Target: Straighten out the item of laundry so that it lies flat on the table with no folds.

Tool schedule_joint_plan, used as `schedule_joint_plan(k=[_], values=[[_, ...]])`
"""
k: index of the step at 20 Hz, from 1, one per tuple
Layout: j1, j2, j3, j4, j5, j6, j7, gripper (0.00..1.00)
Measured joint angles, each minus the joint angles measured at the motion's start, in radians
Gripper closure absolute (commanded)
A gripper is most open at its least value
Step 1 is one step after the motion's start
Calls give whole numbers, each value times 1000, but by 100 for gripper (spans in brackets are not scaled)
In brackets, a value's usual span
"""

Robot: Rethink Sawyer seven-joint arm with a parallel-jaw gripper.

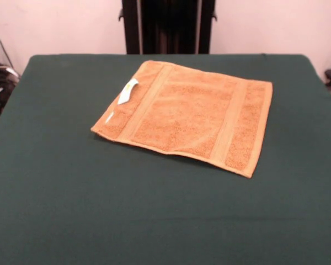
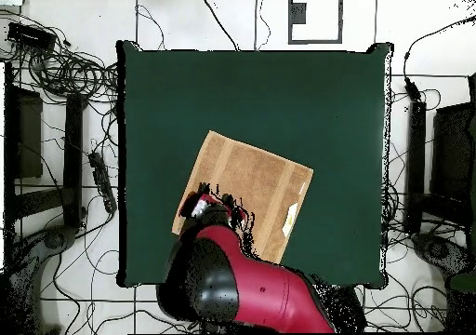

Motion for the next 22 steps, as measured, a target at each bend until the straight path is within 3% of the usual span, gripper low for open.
schedule_joint_plan(k=[15, 22], values=[[-46, -85, 0, -377, -161, 490, 0, 0], [-55, -95, 0, -473, -172, 552, 0, 0]])
